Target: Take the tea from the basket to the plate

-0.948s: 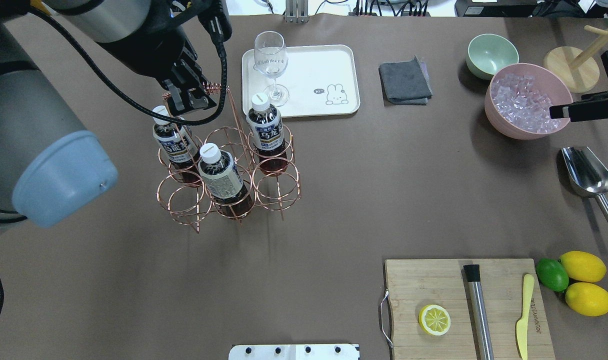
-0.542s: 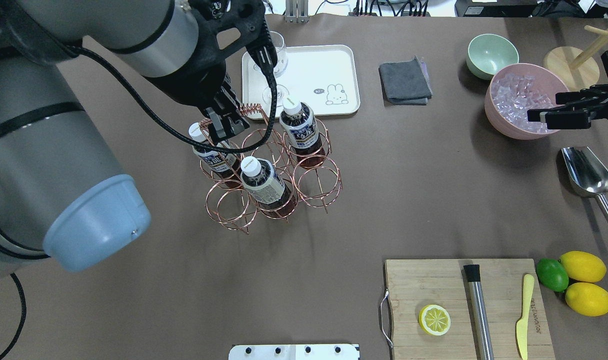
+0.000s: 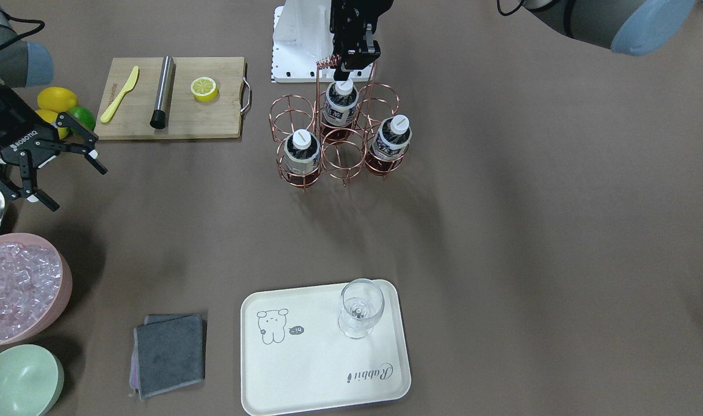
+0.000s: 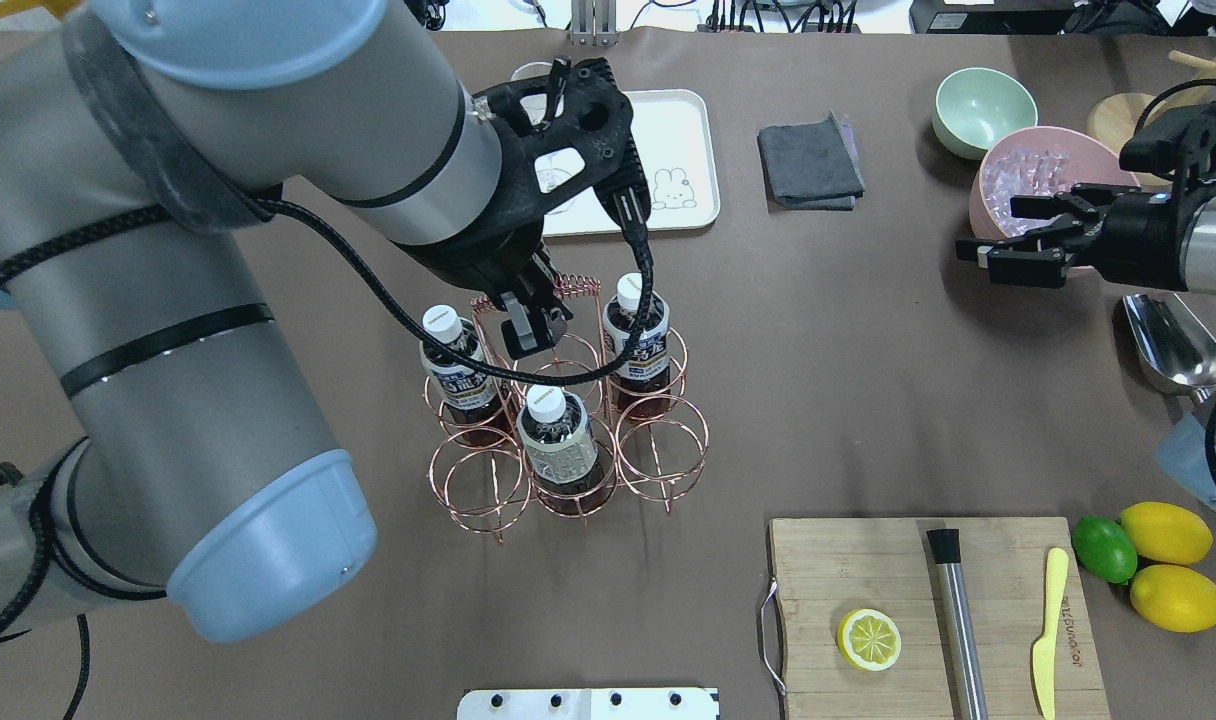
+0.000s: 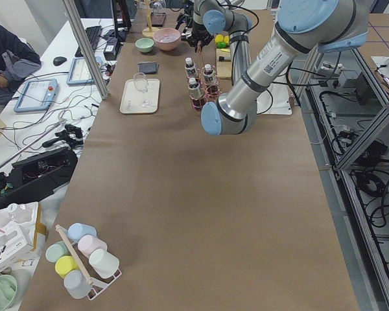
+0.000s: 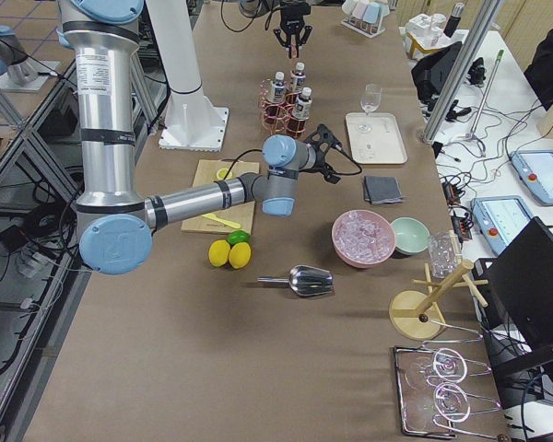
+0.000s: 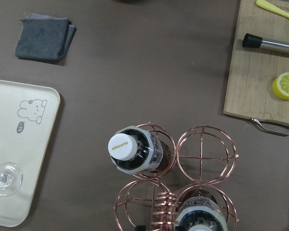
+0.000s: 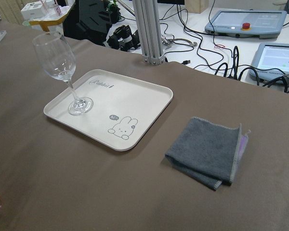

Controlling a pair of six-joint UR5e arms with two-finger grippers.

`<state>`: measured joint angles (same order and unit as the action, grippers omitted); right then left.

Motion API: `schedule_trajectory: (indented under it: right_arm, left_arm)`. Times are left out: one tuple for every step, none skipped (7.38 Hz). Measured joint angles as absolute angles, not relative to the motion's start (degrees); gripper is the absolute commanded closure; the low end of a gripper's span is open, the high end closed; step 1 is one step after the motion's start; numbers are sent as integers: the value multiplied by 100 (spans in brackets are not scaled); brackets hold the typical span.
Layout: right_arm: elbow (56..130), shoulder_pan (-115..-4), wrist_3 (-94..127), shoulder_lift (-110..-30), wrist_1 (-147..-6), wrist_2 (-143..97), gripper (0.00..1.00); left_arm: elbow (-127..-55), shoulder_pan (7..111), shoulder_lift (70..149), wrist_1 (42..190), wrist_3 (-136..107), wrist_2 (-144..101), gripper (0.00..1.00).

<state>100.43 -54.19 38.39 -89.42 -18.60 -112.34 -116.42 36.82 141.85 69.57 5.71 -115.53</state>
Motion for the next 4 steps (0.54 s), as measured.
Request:
schedule_trajectory:
  right_arm:
    - [9991, -5267, 3840, -8826, -1795, -11021, 0]
    - [9913, -5144, 3840, -8696, -1771, -10848, 0]
    - [9834, -5067, 3837, -8588, -1765, -10744, 0]
    - [9788, -5026, 3837, -8476, -1784, -10685, 0]
  left_arm:
    - [-11580, 3498, 14246, 7064, 560, -11395, 100]
    - [-11544, 3350, 14279, 7148, 556, -11256, 100]
    - [-11526, 3253, 14292, 7222, 555, -11170, 100]
    - [-11517, 3204, 14292, 7266, 554, -11115, 100]
